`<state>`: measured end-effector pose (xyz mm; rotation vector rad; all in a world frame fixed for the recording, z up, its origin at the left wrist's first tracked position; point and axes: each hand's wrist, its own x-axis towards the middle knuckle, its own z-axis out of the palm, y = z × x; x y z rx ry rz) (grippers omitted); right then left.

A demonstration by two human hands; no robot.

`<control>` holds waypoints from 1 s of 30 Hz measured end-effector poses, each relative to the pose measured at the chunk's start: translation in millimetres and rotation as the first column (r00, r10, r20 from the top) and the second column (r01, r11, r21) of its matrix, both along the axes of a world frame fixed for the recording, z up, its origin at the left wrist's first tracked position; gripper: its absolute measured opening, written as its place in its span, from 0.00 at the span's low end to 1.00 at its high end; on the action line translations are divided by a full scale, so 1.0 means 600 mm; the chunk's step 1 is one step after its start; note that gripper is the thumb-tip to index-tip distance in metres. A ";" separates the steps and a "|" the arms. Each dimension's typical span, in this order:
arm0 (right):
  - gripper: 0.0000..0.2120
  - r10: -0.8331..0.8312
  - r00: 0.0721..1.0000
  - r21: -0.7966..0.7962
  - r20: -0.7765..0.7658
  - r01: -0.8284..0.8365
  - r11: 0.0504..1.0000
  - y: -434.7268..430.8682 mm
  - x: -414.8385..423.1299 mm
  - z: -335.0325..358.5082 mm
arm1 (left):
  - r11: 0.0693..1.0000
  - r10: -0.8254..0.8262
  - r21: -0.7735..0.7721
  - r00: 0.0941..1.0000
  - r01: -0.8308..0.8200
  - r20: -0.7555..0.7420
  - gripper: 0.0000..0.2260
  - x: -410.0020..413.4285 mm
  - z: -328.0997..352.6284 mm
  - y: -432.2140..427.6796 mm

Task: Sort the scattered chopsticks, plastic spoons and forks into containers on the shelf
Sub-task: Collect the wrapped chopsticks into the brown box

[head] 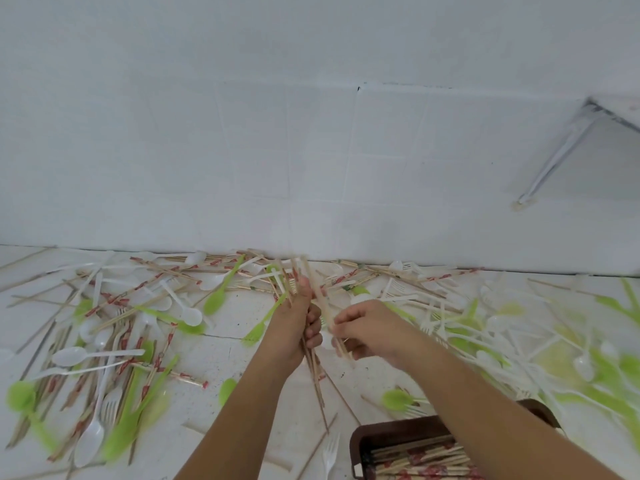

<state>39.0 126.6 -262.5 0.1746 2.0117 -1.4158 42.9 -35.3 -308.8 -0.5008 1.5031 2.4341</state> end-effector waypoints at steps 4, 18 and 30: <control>0.05 0.074 0.994 0.024 -0.082 -0.072 0.997 -0.059 -0.001 -0.021 | 0.966 -0.036 -0.257 0.998 0.020 -0.057 0.20 -0.008 -0.006 -0.038; 0.16 0.502 0.863 0.884 0.057 -0.277 0.376 -0.085 -0.079 -0.125 | 0.897 0.141 -0.330 0.898 -0.294 -0.416 0.20 -0.108 0.011 -0.206; 0.10 0.511 0.855 0.904 0.093 -0.288 0.317 0.076 -0.173 -0.011 | 0.787 0.120 -0.513 0.901 -0.343 -0.417 0.22 -0.138 -0.024 -0.235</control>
